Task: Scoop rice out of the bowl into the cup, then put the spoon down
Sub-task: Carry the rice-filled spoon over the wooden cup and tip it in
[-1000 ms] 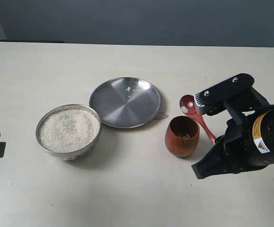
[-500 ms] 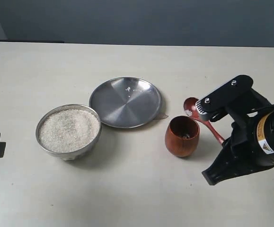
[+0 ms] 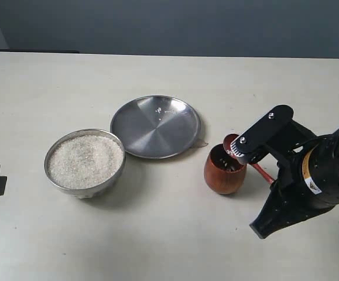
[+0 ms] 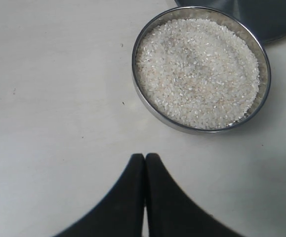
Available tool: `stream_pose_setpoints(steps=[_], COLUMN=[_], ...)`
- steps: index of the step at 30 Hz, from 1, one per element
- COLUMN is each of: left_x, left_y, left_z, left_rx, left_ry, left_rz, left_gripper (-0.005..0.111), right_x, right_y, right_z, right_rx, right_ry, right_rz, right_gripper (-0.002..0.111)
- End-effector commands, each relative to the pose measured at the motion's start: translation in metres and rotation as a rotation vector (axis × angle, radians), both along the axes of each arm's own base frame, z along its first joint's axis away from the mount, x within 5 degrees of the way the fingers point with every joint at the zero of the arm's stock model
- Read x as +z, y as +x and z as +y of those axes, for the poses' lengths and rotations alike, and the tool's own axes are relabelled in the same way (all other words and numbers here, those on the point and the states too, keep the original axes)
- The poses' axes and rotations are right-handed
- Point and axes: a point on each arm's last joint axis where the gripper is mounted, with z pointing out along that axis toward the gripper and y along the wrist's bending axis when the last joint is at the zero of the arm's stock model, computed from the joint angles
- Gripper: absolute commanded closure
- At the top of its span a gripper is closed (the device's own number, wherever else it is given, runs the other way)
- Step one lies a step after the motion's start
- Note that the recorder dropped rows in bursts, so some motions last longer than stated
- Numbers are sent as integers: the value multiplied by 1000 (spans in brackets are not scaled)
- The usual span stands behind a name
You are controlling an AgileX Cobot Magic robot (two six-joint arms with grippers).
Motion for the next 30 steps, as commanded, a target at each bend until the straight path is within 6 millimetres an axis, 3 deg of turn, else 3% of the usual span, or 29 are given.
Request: stream_pose_setpoints(steps=[1, 30], left_x=[2, 2], left_y=[1, 1], left_z=[0, 0], left_rx=[-1, -1], left_ry=[3, 3], left_rz=[-13, -13], left_gripper=[106, 106], right_x=[-2, -1], right_y=[2, 3], right_z=[-2, -4], right_rx=[8, 29], right_ry=[-29, -63], right_rz=[-4, -24], right_gripper=[109, 109])
